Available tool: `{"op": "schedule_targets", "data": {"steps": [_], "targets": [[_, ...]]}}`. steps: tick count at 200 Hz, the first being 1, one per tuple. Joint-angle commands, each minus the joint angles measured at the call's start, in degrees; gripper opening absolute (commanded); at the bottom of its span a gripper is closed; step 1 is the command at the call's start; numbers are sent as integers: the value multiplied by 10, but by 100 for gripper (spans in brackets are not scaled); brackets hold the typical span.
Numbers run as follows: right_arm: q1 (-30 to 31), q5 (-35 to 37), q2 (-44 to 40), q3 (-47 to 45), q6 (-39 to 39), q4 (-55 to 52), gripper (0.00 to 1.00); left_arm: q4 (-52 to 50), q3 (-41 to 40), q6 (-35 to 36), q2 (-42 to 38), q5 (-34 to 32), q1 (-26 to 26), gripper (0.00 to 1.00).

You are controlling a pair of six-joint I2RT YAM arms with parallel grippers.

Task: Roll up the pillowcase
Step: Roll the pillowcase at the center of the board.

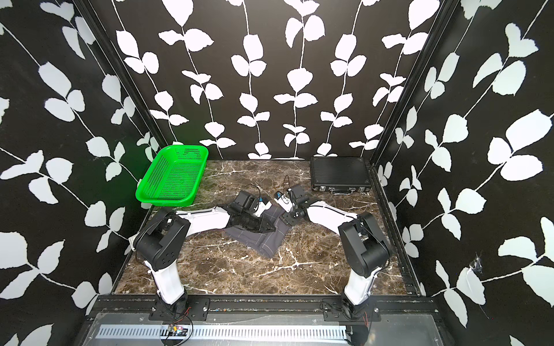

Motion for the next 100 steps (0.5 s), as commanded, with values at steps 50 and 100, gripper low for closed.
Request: {"op": "schedule_targets", "data": {"steps": [50,100], "targets": [[34,-7,50,56,-11,-3,77,-107,-15,40,-74,-67,4,49],[44,-14,87,85,-13,2,76,-162,-1,77,-61,-140,-19,47]]}}
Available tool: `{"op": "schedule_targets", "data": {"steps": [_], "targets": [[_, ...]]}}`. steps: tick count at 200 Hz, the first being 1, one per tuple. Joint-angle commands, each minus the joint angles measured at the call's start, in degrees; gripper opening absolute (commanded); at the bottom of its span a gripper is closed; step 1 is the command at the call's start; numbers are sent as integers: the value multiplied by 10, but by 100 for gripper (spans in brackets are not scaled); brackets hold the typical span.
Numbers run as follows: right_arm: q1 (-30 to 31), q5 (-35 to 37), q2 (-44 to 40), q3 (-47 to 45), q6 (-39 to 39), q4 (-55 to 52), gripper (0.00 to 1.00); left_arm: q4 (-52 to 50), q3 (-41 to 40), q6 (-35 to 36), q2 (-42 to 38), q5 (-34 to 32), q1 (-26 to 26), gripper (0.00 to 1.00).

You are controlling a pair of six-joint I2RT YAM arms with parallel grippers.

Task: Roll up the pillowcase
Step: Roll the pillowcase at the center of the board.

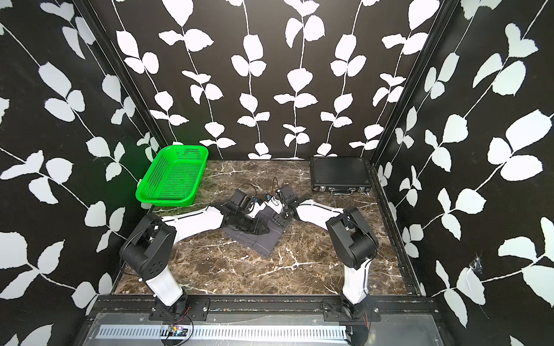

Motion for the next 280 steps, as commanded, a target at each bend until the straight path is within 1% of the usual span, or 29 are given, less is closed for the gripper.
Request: {"op": "schedule_targets", "data": {"steps": [1,27,28,37,57,68,87,113,137,143,167,183,205,217,233,250,259,263,280], "targets": [[7,-10,19,29,-5,3,76,-46,2,28,-1,-54,-14,47],[7,-17,18,28,-9,12,76,-75,14,56,21,-113,-27,44],[7,-17,18,28,-9,13,77,-75,15,57,22,-114,-35,44],[6,-14,12,27,-14,15,77,-79,20,59,30,-127,-47,42],[-1,-4,-7,26,-27,4,77,-97,29,72,36,-165,-50,36],[-9,0,-17,21,-42,-2,77,-104,29,80,34,-177,-50,34],[-20,14,-21,17,-77,-15,77,-107,24,86,34,-181,-50,33],[-31,18,0,24,-91,-14,77,-113,20,96,31,-177,-50,35],[-36,24,30,49,-113,-36,77,-146,27,117,18,-191,-50,38],[-36,30,37,72,-121,-45,77,-151,27,124,14,-192,-51,39],[-36,52,51,78,-144,-68,77,-180,25,148,-10,-223,-58,43],[-35,59,58,77,-160,-74,77,-191,22,158,-29,-235,-69,45],[-34,60,68,84,-169,-89,77,-208,18,170,-48,-241,-104,48],[-34,56,68,83,-169,-89,77,-222,14,164,-52,-247,-119,49],[-34,39,60,82,-162,-88,77,-234,8,159,-61,-256,-133,49],[-33,13,30,68,-160,-72,77,-241,2,152,-71,-264,-143,50],[-33,1,7,57,-169,-56,78,-245,-4,146,-73,-268,-143,50],[-34,-3,-3,36,-178,-51,78,-247,-7,142,-72,-269,-143,49],[-37,-23,-52,-2,-209,-39,79,-236,-29,132,-73,-262,-143,49]]}}
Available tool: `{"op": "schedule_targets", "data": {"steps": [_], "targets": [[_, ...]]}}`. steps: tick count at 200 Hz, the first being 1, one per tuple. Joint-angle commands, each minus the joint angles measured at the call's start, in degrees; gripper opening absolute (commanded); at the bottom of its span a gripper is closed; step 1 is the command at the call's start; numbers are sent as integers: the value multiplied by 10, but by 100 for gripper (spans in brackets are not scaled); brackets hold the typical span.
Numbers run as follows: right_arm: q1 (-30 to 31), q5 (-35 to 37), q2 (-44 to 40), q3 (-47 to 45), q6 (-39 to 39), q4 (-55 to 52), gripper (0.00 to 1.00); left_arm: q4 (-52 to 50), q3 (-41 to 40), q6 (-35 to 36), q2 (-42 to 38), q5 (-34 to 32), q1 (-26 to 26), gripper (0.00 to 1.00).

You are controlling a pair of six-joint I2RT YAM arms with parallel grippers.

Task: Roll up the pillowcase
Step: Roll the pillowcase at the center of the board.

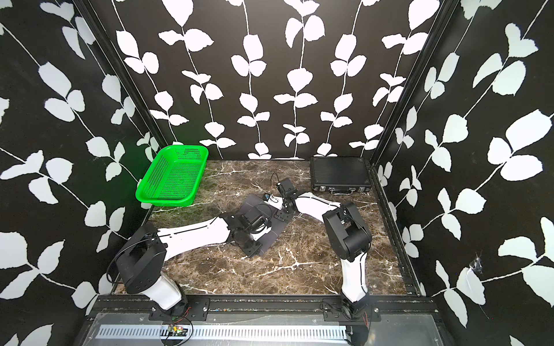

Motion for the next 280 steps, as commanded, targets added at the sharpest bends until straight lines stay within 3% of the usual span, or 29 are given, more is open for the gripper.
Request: {"op": "schedule_targets", "data": {"steps": [1,44,77,125,186,220,255,280], "targets": [[-6,-34,-75,-55,-43,9,79,-22,-31,-16,-19,-6,0,49],[-10,-113,-192,-183,-153,31,80,6,-70,-11,-31,12,17,49],[37,-118,-251,-286,-233,93,80,22,-92,-16,-91,26,49,49],[101,-9,-185,-285,-288,182,78,71,-120,-25,-161,55,84,54],[113,30,-108,-248,-318,195,74,140,-181,-56,-218,72,109,60],[124,27,-78,-226,-327,191,61,137,-192,-46,-226,76,130,60],[140,18,-98,-225,-313,162,34,102,-185,-22,-228,73,145,61],[154,24,-123,-221,-291,114,21,85,-181,-13,-233,65,154,61]]}}
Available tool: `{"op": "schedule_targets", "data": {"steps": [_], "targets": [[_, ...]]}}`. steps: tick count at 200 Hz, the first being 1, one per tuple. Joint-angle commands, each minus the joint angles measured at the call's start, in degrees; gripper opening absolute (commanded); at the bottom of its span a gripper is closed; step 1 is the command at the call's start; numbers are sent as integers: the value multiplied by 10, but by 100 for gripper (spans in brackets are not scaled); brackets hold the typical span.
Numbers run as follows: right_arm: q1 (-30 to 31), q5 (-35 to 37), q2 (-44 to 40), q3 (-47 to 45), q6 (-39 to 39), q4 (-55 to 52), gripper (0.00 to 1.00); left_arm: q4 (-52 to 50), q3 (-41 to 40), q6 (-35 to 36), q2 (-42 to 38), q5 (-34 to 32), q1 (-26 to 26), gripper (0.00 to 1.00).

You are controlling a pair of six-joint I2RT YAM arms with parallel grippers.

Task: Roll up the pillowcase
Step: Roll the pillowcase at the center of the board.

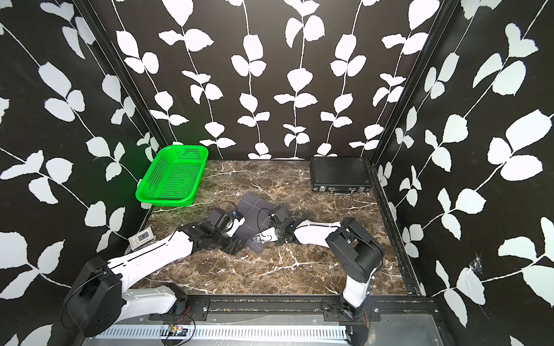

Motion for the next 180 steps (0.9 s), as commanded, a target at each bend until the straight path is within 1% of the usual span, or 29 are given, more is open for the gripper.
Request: {"op": "schedule_targets", "data": {"steps": [1,19,39,42,58,93,111,132,152,170,180], "targets": [[18,2,-26,6,21,-70,20,-33,3,20,-18,-5,9,61],[30,9,-53,1,38,-113,14,-41,7,27,-16,-11,10,61],[39,25,-84,-3,68,-195,13,-42,10,40,-6,-9,10,61],[41,29,-107,-6,75,-214,13,-38,10,41,-4,-8,11,61],[50,39,-151,-19,94,-284,13,-14,11,46,11,4,11,61],[72,24,-237,-44,144,-450,13,27,55,60,99,40,11,61],[88,15,-269,-53,155,-504,14,49,80,59,144,64,10,60],[97,2,-275,-53,158,-534,14,80,100,57,187,90,7,58],[101,-16,-256,-41,159,-545,14,83,132,65,224,110,-8,57],[104,-26,-241,-34,162,-548,14,89,152,67,244,128,-29,57],[107,-30,-238,-33,165,-548,15,103,154,62,250,139,-30,57]]}}
